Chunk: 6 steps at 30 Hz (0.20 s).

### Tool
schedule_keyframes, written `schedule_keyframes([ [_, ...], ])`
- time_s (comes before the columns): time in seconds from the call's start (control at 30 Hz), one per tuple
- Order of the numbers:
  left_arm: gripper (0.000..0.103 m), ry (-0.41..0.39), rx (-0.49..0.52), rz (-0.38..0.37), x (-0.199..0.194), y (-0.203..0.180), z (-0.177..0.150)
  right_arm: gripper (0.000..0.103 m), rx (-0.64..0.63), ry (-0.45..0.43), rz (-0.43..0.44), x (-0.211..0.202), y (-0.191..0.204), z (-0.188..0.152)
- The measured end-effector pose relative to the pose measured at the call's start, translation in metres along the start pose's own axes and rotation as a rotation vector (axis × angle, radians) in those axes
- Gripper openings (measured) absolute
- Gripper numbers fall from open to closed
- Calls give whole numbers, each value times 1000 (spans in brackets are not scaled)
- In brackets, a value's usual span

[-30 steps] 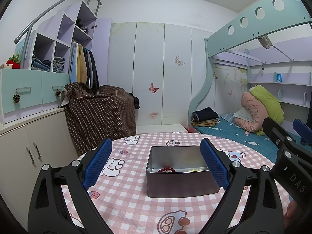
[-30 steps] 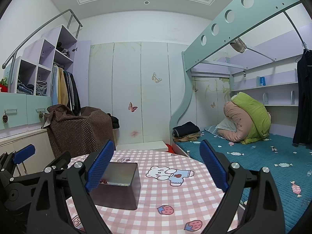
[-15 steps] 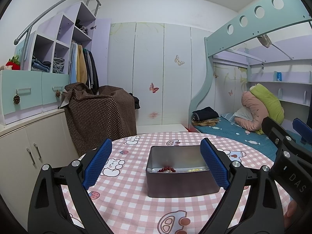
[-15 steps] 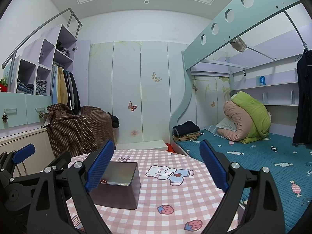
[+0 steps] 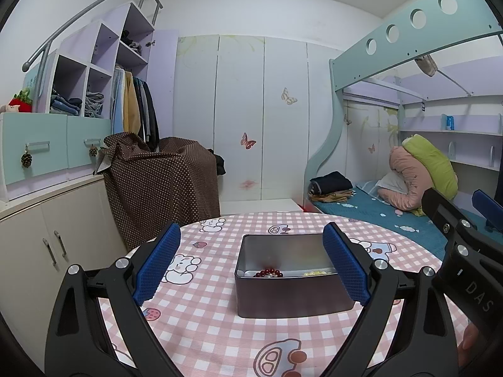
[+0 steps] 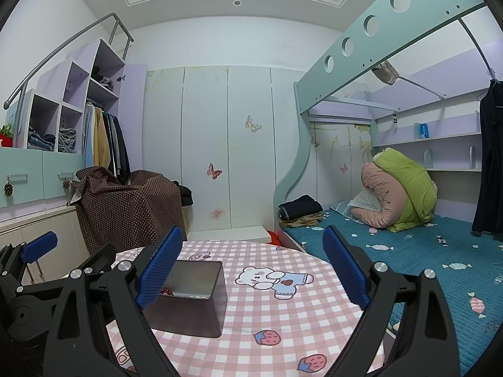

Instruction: Organize jewelry

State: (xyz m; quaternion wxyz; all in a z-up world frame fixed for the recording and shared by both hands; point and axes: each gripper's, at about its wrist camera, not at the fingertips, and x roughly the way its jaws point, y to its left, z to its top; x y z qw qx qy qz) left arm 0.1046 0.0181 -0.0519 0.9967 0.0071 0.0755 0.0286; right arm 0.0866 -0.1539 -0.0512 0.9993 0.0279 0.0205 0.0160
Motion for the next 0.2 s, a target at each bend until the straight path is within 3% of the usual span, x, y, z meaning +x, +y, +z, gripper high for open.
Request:
schedule_keyframes([
  [0.2,92,-2,0,1,0,0,0,88,0,-3,-1,0,-1,0],
])
